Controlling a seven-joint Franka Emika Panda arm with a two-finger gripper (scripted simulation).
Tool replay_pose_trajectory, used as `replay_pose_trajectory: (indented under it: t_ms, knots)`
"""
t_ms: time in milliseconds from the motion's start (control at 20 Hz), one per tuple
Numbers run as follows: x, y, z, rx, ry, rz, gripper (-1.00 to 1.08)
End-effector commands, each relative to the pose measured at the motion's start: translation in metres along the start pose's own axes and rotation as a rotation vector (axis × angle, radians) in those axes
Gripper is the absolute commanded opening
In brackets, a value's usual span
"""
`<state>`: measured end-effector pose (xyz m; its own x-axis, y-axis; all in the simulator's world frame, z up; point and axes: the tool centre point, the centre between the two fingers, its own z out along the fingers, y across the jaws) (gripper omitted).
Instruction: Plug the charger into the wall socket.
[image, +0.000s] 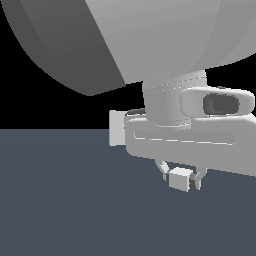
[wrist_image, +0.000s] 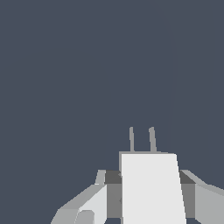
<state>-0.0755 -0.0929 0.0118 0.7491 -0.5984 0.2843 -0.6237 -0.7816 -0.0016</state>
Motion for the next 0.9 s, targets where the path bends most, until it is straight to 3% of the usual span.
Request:
replay_pose_trajectory:
  t_ms: [0, 450, 850]
  knots:
    - [0.0, 0.0, 0.0, 0.0, 0.0, 0.0, -1.0]
    - [0.004, -0.003, -0.003, 0.009, 0.002, -0.031, -1.0]
    - [0.017, -0.019, -0.014, 0.048, 0.005, -0.167, -1.0]
